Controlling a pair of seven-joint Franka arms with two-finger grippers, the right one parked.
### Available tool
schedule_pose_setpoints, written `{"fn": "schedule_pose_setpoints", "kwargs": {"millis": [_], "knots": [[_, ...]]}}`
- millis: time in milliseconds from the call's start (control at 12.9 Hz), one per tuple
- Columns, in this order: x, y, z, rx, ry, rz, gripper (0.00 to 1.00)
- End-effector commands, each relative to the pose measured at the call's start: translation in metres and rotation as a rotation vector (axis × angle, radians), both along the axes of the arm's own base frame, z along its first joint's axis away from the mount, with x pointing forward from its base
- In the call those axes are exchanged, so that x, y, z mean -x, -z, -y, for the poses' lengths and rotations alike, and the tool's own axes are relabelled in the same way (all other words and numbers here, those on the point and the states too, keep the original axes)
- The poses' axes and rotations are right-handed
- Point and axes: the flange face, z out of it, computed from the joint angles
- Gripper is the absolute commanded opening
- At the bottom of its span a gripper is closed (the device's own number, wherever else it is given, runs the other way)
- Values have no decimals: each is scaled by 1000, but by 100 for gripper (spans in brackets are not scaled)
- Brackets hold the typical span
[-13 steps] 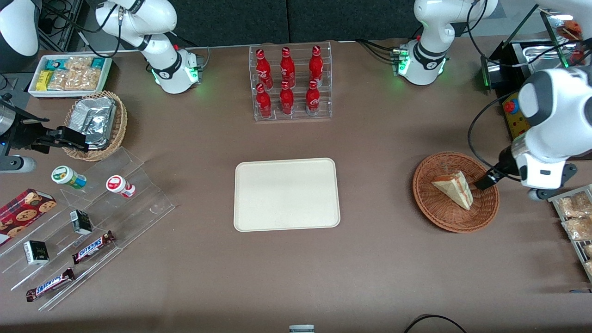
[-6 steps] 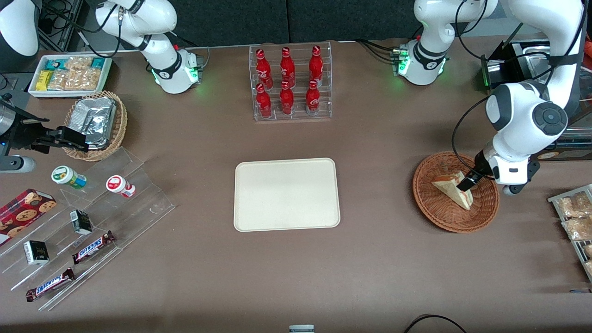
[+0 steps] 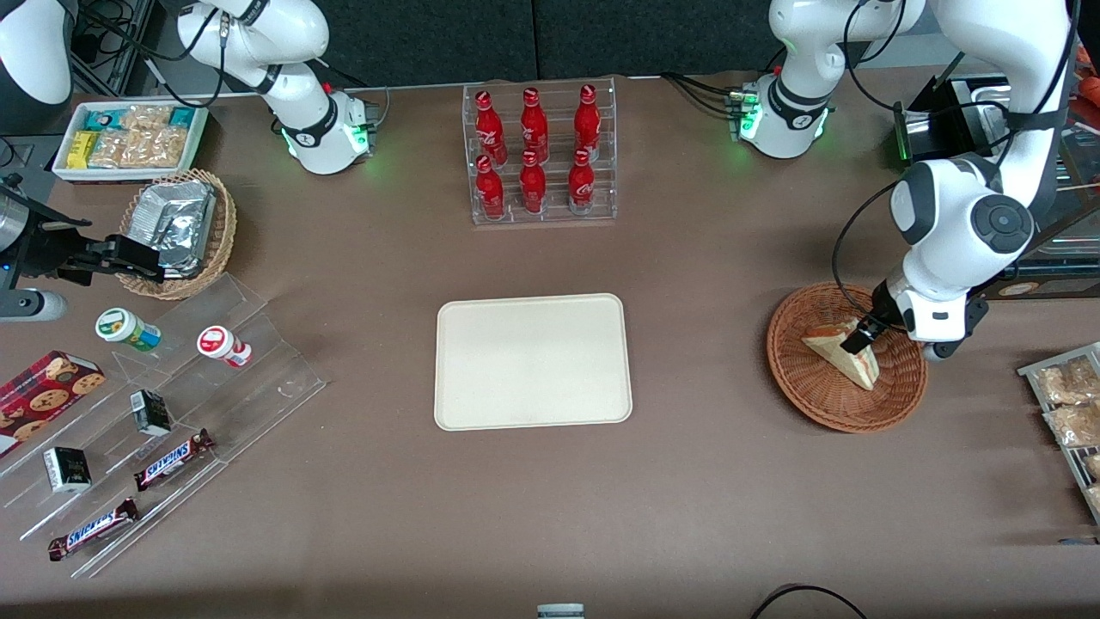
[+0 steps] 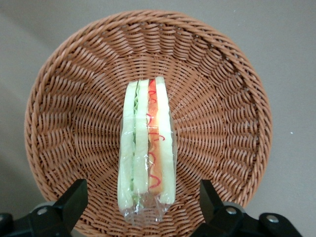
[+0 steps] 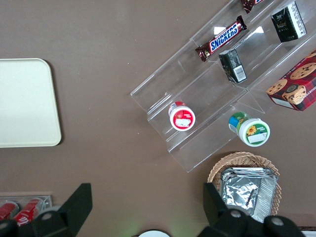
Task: Place sandwich from basket to tray
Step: 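Close the left gripper on the sandwich's wrapped edge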
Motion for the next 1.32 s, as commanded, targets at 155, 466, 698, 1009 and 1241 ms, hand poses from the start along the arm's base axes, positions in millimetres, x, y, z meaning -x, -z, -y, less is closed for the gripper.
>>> {"fn": "schedule_pose_setpoints", "kwargs": {"millis": [155,466,698,1009,1241], "knots": [[2,18,7,-4,-17,1,100],[3,32,8,-4,-15,-15,99],[2,36,8,-4,-24,-21,58],[-1,28,16,-3,-17,-15,23],[-9,-9,40,-9,29,-63,23]]}}
